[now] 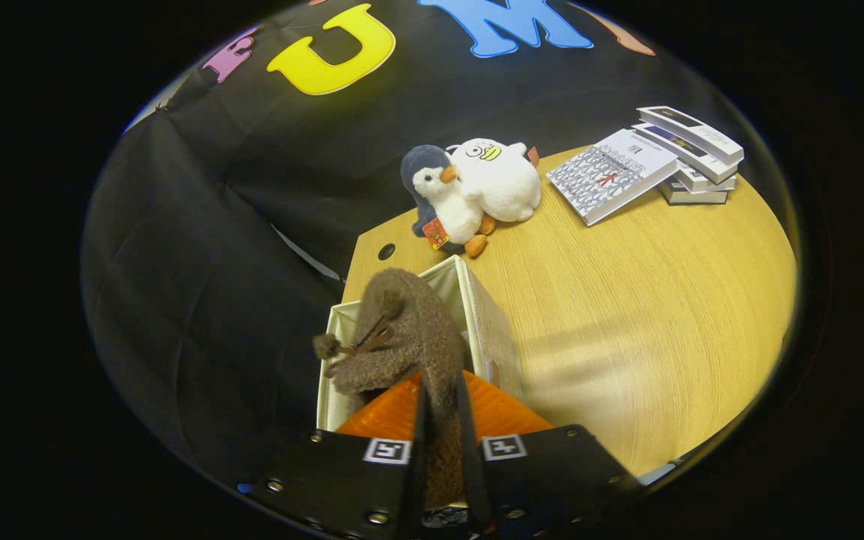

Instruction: Open the storage box then place both shoes into the box .Put the left shoe in first, then the right shoe, with the right side of both shoes facing outward in a uniform manner.

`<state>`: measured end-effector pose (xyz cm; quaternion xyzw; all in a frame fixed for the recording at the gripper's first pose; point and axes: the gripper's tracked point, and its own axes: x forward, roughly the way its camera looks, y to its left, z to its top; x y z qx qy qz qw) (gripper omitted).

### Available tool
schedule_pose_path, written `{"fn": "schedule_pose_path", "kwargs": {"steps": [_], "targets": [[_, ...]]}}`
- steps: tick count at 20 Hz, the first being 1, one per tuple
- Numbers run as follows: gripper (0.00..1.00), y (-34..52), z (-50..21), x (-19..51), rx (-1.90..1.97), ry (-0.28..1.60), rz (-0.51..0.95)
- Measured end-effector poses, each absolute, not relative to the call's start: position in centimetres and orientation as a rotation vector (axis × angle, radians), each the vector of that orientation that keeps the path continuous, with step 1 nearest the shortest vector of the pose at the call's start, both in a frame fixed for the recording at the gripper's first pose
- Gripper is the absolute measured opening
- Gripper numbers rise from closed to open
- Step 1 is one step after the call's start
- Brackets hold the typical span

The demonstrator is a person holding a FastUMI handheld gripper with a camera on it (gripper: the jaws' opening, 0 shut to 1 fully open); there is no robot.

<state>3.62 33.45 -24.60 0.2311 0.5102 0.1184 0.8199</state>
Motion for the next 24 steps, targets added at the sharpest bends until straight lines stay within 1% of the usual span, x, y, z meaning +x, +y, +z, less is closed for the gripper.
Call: {"fn": "schedule_pose_path", "kwargs": {"steps": [1, 3, 4, 9, 14, 19, 24], "targets": [[0.53, 33.4, -24.0, 4.1, 0.503, 1.060, 0.259], [1.00, 32.7, -23.3, 4.5, 0.484, 1.026, 0.263], [0.98, 32.3, -22.5, 4.5, 0.467, 1.004, 0.271], [0.98, 29.9, -18.5, 5.0, 0.324, 0.869, 0.341], [0.98, 26.2, -12.5, 5.9, 0.249, 0.676, 0.389], [0.98, 19.5, -6.8, 7.1, 0.095, 0.457, 0.330], [0.98, 13.5, -3.2, 7.2, 0.001, 0.328, 0.247]]}}
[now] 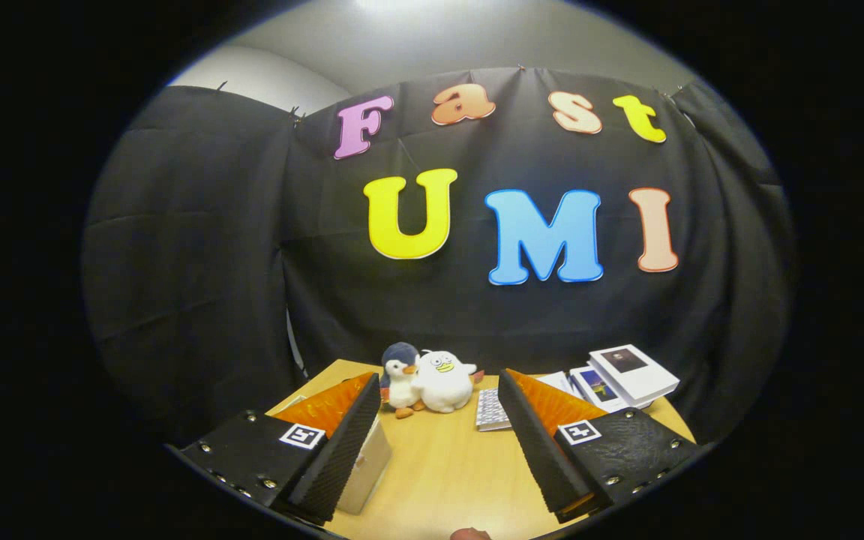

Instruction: Open the storage box then place both shoes into the box .Put the left shoe in first, then the right shoe, with the right side of both shoes facing outward in a uniform manner.

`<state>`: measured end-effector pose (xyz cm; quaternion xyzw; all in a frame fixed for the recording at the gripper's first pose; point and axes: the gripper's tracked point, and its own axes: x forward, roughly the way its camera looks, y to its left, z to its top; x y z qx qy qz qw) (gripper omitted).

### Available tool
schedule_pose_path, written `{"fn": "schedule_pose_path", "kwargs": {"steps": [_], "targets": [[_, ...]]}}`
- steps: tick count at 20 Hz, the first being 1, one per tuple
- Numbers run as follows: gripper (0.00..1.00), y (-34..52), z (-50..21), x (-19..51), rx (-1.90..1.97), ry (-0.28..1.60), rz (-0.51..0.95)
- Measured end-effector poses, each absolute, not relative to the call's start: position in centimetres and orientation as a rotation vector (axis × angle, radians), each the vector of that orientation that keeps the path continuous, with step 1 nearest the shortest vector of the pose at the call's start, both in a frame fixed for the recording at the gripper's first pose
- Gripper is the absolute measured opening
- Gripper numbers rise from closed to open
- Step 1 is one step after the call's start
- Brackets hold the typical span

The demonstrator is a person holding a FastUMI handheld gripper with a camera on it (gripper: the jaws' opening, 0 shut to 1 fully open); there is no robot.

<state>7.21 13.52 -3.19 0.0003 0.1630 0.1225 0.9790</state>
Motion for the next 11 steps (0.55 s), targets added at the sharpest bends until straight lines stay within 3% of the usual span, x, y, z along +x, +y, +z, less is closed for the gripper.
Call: {"fn": "schedule_pose_path", "kwargs": {"steps": [5, 11], "targets": [[0.97, 7.5, -1.6, 7.7, -0.113, 0.219, 0.127], [0.97, 6.0, -1.0, 8.1, -0.093, 0.186, 0.098]]}}
